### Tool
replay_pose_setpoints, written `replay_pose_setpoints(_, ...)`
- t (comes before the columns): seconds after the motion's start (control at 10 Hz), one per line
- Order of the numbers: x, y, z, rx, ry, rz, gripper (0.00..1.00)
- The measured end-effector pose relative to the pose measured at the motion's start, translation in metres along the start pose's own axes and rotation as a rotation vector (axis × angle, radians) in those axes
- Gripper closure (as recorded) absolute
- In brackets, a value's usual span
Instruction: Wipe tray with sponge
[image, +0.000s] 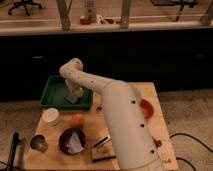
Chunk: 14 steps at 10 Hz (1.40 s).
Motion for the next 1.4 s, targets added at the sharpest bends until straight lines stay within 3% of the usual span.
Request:
replay_pose_setpoints(0.4, 0.017, 0.002, 0.001, 0.007, -0.002, 0.050, 1.00)
replay_pose_setpoints(0.8, 0.026, -0.013, 0.007, 0.048, -0.008, 0.056, 1.00)
replay_pose_setpoints(1.1, 0.010, -0.037, 0.018, 0.058, -0.037, 0.012, 1.00)
replay_pose_setpoints(1.2, -0.005, -0.048, 0.025, 0.050, -0.054, -0.036, 1.00)
replay_pose_setpoints(1.4, -0.019, -0.047, 0.028, 0.038, -0.062, -0.083, 1.00)
